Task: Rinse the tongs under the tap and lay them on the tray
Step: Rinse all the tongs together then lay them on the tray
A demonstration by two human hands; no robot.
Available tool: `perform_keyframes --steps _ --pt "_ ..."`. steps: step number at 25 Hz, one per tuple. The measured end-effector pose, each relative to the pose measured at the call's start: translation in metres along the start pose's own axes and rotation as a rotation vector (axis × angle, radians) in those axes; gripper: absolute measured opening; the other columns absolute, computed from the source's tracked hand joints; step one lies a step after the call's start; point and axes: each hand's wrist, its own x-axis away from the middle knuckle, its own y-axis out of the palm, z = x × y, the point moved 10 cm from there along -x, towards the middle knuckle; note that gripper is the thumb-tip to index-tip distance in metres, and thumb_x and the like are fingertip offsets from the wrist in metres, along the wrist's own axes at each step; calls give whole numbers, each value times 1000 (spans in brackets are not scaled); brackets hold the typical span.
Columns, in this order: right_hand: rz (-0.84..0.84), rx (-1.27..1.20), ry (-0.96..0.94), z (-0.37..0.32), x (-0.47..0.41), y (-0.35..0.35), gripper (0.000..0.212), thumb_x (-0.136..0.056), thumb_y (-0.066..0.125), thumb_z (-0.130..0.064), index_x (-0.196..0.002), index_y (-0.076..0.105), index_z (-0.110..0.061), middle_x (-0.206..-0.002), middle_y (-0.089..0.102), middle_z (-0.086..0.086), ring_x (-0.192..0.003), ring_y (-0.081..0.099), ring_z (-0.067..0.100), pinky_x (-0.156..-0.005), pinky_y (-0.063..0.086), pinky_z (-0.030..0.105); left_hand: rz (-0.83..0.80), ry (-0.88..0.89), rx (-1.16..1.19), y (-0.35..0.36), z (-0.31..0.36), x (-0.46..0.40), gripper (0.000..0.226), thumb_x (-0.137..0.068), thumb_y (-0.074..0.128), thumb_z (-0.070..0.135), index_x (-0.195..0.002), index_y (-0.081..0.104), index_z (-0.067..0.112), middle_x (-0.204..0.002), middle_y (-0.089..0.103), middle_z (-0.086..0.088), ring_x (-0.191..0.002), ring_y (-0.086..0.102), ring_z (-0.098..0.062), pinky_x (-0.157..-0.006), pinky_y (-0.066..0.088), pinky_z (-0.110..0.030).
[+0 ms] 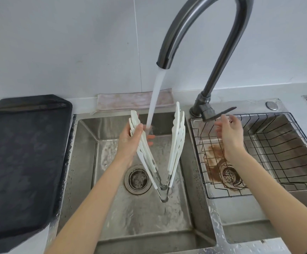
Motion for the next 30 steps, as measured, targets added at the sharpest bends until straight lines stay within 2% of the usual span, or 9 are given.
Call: perform_keyframes --steps 4,7,15,18,20,22,24,27,30 --pt "71 47 -133 -21 -13 -11 22 -97 42 -27 -102 59 -15 -75 61 -6 -64 53 3 -70 47 23 3 -8 -6 1 -3 1 11 -95 43 14 -104 48 17 -97 65 -2 -59 71 -9 -61 60 -28" --pt "90 19 -143 -25 -22 -8 26 -97 42 -25 -79 58 -16 -70 60 -5 -61 53 5 -70 49 20 6 -14 -6 0 -3 2 14 -95 43 14 -109 47 16 -95 63 1 -62 71 -9 -62 60 -28" --pt "18 112 -65 -41 -21 2 25 -97 41 -23 -111 56 -9 -81 63 -1 -67 56 4 -79 52 24 18 -8 15 -7 0 7 20 -95 44 16 -115 45 15 -102 65 0 -76 71 -17 -71 60 -33" --pt "-231 131 -5 -19 27 37 60 -94 46 -33 -145 26 -9 -113 64 4 -99 63 15 -95 51 33 52 7 38 -15 5 13 20 -94 47 19 -114 48 16 -95 67 -1 -68 72 -12 -65 60 -26" --pt "-478 250 -8 3 82 70 82 -90 47 -46 -152 2 -17 -140 49 5 -124 52 22 -109 37 42 72 11 34 -19 8 19 15 -92 50 20 -107 52 19 -89 66 -1 -62 71 -9 -63 60 -26" --pt "-616 296 33 28 122 91 88 -88 51 -47 -152 -4 -19 -145 38 1 -133 42 22 -109 32 39 76 22 13 -22 11 27 7 -91 52 22 -96 54 27 -87 66 0 -61 70 -9 -66 59 -29" --pt "-580 265 38 43 133 95 83 -86 58 -44 -151 13 -17 -139 44 0 -128 46 20 -107 37 38 75 42 -21 -27 16 38 8 -91 53 23 -93 54 31 -85 66 0 -59 70 -10 -65 59 -30" --pt "-591 112 120 53 139 100 36 -89 58 -31 -117 50 -10 -103 62 4 -96 64 19 -96 49 39 68 56 0 -31 21 52 8 -90 54 24 -94 54 31 -84 66 0 -57 69 -9 -63 59 -28" --pt "-628 -85 138 44 151 105 8 -93 54 -19 -89 51 -12 -69 53 2 -63 55 14 -76 49 36 72 53 97 -33 25 65 11 -90 55 23 -100 54 27 -86 66 -1 -63 71 -11 -65 59 -28"
